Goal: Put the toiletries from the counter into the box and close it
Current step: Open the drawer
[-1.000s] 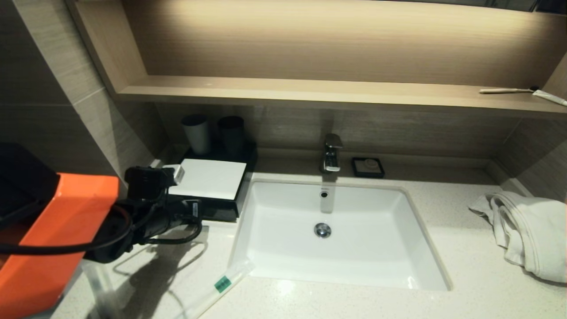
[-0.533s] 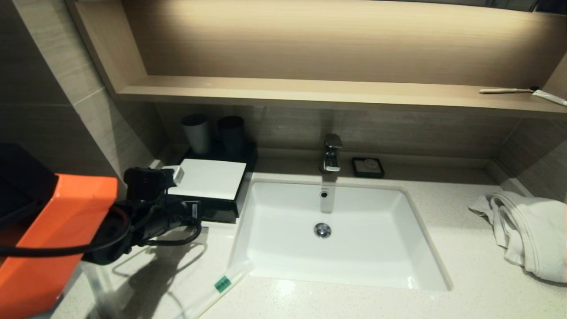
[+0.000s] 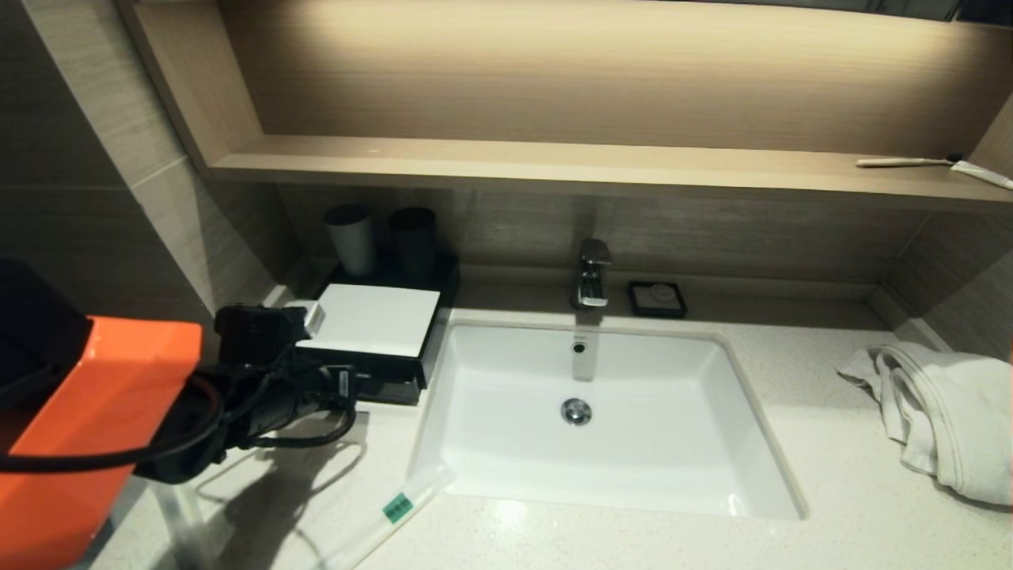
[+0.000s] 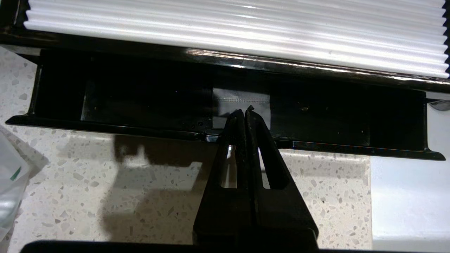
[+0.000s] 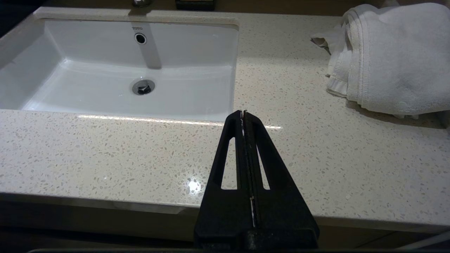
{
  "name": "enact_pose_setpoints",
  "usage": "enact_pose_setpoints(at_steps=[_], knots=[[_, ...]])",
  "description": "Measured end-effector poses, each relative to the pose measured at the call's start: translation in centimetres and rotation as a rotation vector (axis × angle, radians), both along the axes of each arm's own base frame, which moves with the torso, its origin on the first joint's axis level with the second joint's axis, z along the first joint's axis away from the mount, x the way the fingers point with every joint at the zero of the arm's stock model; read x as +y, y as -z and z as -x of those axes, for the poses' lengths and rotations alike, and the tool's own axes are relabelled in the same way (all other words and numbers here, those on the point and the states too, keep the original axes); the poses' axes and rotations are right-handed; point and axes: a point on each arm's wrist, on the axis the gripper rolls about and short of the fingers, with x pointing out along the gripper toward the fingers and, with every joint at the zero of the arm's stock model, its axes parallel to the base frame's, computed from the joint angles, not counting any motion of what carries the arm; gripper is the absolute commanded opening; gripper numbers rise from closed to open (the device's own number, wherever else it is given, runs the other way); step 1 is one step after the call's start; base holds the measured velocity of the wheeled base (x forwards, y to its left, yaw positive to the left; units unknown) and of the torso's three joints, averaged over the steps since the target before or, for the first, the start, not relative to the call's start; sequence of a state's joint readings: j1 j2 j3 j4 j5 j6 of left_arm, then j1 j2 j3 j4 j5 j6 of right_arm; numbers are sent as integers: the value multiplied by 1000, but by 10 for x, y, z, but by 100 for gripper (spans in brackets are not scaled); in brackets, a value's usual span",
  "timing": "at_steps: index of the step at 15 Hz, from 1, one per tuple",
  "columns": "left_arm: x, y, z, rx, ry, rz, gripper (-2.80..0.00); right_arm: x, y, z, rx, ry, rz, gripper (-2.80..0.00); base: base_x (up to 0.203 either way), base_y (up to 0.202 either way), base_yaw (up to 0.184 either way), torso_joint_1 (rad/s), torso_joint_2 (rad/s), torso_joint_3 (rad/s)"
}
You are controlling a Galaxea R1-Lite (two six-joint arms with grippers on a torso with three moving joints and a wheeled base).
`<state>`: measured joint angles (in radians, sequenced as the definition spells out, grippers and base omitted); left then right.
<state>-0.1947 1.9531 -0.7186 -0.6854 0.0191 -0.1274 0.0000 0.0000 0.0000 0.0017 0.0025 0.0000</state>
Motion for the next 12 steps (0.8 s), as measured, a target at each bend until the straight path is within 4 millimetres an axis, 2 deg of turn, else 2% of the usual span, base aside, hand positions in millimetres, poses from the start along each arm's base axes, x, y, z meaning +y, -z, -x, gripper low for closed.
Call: enact_pose_setpoints(at_steps=[5, 12], knots=[[2, 4, 12, 29, 3, -6, -280, 0, 0, 0, 0, 0, 0, -280, 0, 0, 0, 0, 0, 0], [5, -2, 30, 29, 6, -7, -280, 0, 0, 0, 0, 0, 0, -280, 0, 0, 0, 0, 0, 0]])
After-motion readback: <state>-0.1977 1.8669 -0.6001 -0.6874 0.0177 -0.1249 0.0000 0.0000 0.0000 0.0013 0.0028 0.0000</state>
